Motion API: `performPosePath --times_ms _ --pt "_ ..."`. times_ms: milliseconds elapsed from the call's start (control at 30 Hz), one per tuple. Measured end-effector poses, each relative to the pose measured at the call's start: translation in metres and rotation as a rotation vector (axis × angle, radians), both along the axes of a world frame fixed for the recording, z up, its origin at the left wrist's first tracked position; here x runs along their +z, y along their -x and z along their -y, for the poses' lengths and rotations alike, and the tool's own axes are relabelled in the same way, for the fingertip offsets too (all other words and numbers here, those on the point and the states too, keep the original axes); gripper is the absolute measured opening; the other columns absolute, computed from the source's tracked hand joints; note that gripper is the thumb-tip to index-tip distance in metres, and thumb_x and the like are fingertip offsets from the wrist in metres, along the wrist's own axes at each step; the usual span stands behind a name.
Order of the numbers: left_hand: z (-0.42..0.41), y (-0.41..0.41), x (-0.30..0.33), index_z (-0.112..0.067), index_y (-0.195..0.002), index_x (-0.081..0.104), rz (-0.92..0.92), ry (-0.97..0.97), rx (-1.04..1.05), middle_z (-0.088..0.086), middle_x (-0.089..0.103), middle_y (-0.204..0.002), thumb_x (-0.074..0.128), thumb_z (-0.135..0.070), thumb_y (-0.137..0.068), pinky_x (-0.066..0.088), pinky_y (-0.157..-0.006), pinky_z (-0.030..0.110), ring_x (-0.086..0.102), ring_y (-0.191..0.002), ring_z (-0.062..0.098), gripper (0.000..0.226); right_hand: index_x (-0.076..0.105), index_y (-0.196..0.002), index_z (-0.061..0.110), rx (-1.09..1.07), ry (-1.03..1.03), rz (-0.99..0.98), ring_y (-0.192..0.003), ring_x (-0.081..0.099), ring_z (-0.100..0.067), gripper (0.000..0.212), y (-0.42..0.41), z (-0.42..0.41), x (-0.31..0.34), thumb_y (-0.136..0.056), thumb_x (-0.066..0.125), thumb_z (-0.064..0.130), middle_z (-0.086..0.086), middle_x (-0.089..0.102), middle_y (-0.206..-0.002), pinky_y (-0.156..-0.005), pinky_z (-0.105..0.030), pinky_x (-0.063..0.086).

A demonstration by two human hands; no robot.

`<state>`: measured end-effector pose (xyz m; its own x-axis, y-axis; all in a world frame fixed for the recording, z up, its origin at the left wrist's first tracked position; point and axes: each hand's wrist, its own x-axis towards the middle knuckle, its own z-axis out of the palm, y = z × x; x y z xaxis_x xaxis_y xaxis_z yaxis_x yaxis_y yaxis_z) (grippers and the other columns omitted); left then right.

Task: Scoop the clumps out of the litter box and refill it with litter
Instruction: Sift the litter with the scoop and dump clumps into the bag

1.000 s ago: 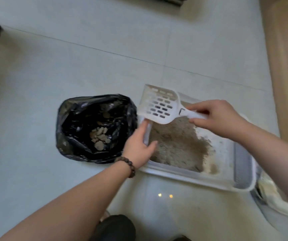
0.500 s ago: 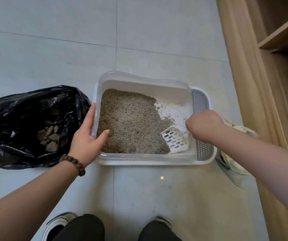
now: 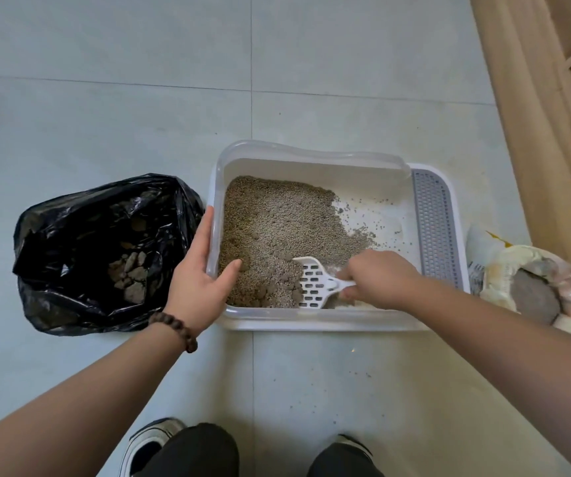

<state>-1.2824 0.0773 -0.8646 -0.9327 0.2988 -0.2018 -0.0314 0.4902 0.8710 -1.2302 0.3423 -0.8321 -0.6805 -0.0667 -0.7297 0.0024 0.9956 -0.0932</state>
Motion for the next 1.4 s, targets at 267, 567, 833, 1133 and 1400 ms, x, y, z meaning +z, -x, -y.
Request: performPosePath --times_ms 267,567,833,1133,1400 --pt "0.0 0.0 -0.001 -0.031 -0.151 0.015 -0.006 -0.001 -0.026 -0.021 0.025 -0.153 0.057 -0.031 -0.081 0.021 -0.101 -0.001 0.033 -0.129 -0.016 0.082 0.069 -0.107 0.034 -0.064 0.211 -0.028 -0.07 0.058 -0.015 0.021 0.016 0.027 -0.019 -0.088 0.061 0.038 0.009 0.062 -0.076 -0.055 -0.026 0.042" --pt "-0.003 -0.002 0.005 -0.029 -0.151 0.017 -0.006 0.001 -0.029 -0.019 0.026 -0.152 0.056 -0.03 -0.081 0.023 -0.092 -0.006 0.036 -0.106 -0.033 0.081 0.071 -0.086 0.03 -0.187 0.297 -0.06 -0.053 0.05 -0.012 0.007 0.019 0.033 -0.026 -0.08 0.067 0.031 0.005 0.066 -0.068 -0.046 -0.023 0.033" --pt "-0.002 -0.001 0.008 -0.029 -0.151 0.017 0.002 0.014 -0.031 -0.028 0.024 -0.147 0.055 -0.03 -0.081 0.025 -0.086 -0.008 0.041 -0.095 -0.033 0.08 0.071 -0.096 0.035 -0.292 0.328 -0.108 -0.069 0.062 -0.014 0.019 0.01 0.008 -0.018 -0.077 0.069 0.038 0.009 0.068 -0.079 -0.059 -0.032 0.047" --pt "-0.001 -0.001 0.007 -0.034 -0.151 0.013 0.006 0.084 -0.018 -0.015 0.033 -0.149 0.062 -0.017 -0.089 0.023 -0.095 -0.001 0.034 -0.124 -0.009 0.081 0.07 -0.075 0.03 -0.419 0.262 -0.287 -0.063 0.058 -0.012 0.016 -0.016 -0.014 0.003 -0.075 0.072 0.046 0.005 0.064 -0.066 -0.055 -0.031 0.042" --pt "0.0 0.0 0.005 -0.032 -0.151 0.012 0.002 0.085 -0.027 -0.015 0.028 -0.153 0.061 -0.02 -0.09 0.015 -0.092 -0.009 0.025 -0.126 -0.015 0.079 0.072 -0.077 0.034 -0.497 0.307 -0.287 -0.061 0.056 -0.009 0.006 -0.023 -0.007 0.003 -0.078 0.071 0.04 0.005 0.064 -0.065 -0.055 -0.031 0.038"
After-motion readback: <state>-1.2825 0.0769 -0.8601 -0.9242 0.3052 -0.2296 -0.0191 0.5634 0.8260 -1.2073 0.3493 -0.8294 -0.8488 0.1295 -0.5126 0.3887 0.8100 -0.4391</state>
